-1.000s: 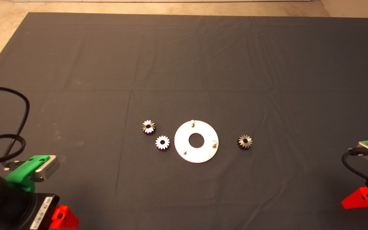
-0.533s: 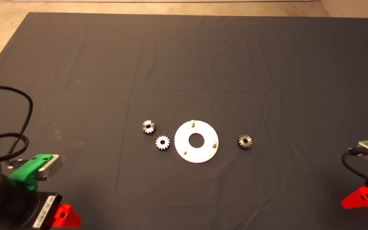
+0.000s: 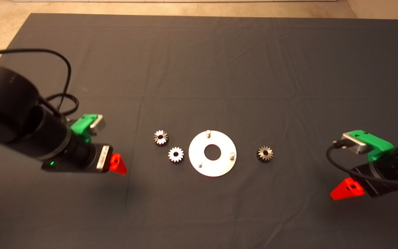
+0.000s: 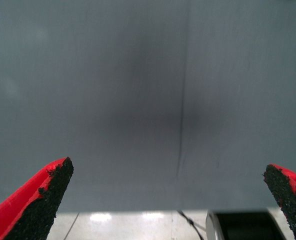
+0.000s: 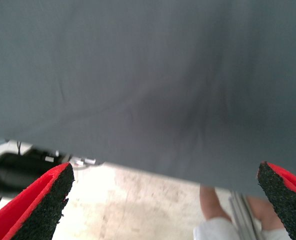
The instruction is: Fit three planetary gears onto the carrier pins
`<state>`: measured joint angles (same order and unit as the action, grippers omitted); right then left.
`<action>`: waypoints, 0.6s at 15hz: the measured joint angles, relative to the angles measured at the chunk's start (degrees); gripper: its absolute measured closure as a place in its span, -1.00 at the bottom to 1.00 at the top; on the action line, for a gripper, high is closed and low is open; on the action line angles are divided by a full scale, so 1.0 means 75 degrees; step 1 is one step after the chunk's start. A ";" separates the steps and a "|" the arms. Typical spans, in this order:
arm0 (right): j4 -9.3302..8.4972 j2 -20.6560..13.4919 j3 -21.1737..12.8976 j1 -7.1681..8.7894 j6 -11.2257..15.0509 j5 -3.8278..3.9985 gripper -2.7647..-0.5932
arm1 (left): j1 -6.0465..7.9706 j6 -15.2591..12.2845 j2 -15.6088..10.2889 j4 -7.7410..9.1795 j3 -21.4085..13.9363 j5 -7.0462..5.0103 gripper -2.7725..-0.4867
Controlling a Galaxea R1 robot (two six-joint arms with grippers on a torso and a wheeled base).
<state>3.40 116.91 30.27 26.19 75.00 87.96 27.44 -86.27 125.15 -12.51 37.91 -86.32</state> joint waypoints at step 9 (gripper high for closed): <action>0.0387 0.1067 0.0611 -0.0254 -0.0008 -0.0072 -0.97 | -0.0220 0.0978 0.2100 -0.0119 0.1850 0.0338 -1.00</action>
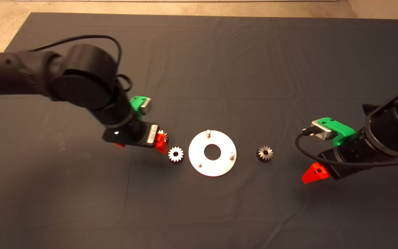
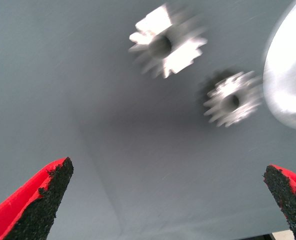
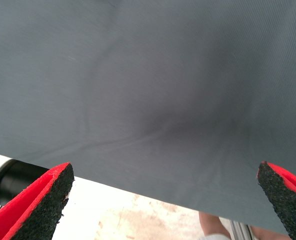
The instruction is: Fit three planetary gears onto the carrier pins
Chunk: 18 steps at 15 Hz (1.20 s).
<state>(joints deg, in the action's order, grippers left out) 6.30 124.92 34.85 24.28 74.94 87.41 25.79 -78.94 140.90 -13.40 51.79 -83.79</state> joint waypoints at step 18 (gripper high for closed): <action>0.0023 0.0787 0.0090 -0.0338 0.0020 0.0040 -0.97 | -0.0734 0.0287 0.0864 -0.0397 0.2226 0.0429 -1.00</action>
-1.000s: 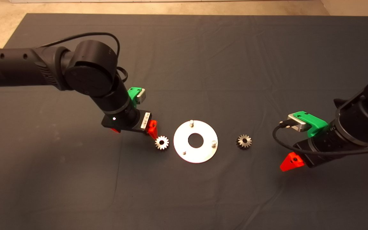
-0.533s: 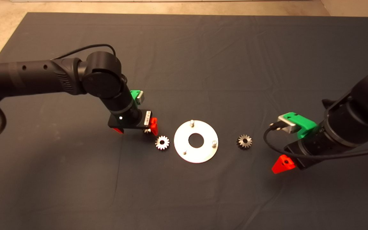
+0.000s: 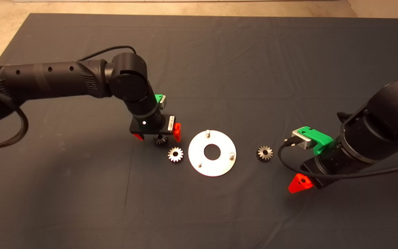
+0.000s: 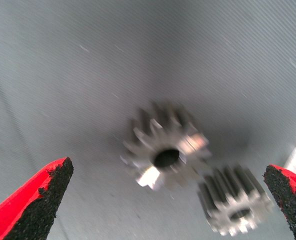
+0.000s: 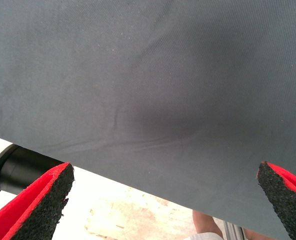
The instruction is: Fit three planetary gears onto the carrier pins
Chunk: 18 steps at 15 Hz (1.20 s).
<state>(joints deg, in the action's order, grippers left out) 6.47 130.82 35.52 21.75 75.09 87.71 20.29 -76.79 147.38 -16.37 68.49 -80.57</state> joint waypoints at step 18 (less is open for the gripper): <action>0.0000 -0.0003 0.0000 -0.0001 -0.0001 0.0003 -0.97 | -0.0020 0.0743 0.0041 -0.0070 0.0587 -0.0131 -0.78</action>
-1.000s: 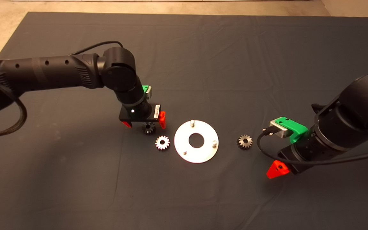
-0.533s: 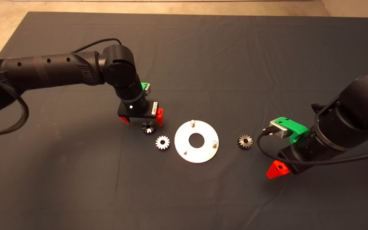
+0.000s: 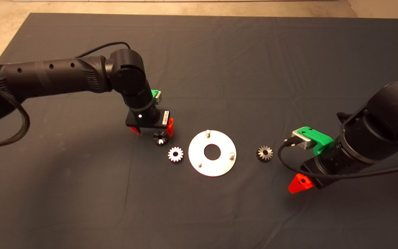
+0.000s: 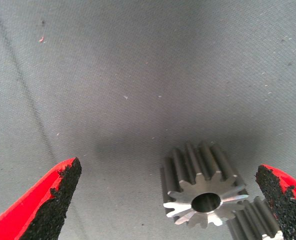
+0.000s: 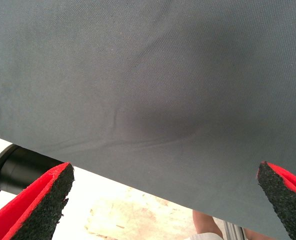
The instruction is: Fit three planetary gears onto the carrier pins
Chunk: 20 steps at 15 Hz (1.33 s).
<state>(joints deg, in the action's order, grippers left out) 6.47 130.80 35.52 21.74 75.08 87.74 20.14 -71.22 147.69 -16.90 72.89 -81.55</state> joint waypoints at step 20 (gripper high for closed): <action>0.0000 0.0003 0.0000 0.0001 -0.0001 -0.0003 -0.97 | 0.0000 0.0026 0.0081 0.0514 0.0120 -0.0204 -0.67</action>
<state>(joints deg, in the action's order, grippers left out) 6.47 130.82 35.52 21.75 75.08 87.71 20.14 -71.02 148.30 -13.04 73.79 -83.08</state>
